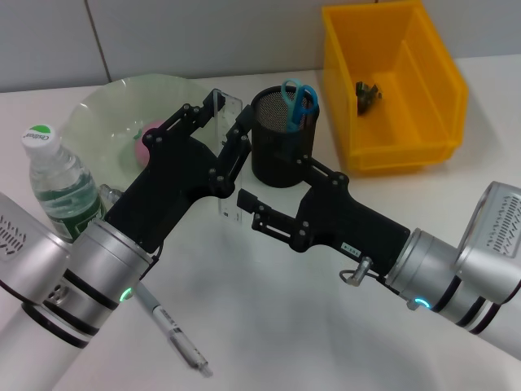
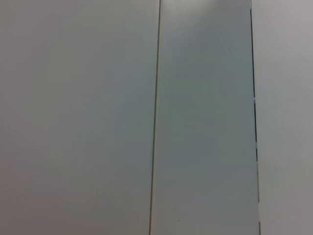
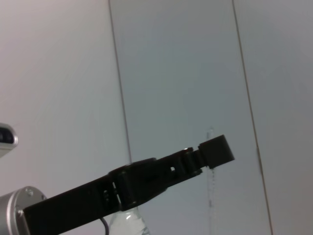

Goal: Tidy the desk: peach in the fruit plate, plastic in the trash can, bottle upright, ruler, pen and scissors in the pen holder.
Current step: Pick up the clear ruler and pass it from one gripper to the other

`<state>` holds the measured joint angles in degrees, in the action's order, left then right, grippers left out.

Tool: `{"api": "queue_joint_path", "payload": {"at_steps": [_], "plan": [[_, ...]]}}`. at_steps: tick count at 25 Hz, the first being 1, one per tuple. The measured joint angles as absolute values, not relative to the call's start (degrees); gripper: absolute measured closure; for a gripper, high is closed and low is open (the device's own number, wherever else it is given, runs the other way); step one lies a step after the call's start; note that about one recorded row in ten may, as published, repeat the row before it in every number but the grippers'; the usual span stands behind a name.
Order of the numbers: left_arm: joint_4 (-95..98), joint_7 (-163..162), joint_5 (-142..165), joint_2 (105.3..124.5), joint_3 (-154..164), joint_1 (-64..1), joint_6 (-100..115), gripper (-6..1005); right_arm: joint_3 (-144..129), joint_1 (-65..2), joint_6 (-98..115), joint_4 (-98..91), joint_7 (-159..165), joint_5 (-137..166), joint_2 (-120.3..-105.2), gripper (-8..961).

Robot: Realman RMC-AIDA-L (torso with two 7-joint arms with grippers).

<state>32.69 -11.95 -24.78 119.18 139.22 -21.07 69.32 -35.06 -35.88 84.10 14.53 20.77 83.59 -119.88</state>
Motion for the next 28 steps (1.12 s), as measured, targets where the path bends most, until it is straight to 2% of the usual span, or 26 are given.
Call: {"api": "queue_joint_path", "payload": {"at_steps": [19, 28], "plan": [[32.7, -11.9, -24.8, 119.18, 139.4, -21.4, 69.0, 591, -31.5, -39.6, 80.9, 18.0, 19.6, 83.8, -119.88, 186], [32.7, -11.3, -24.8, 119.18, 139.7, -21.5, 69.1, 590, -20.2, -39.4, 76.5, 18.6, 18.9, 96.0, -119.88, 187]]}}
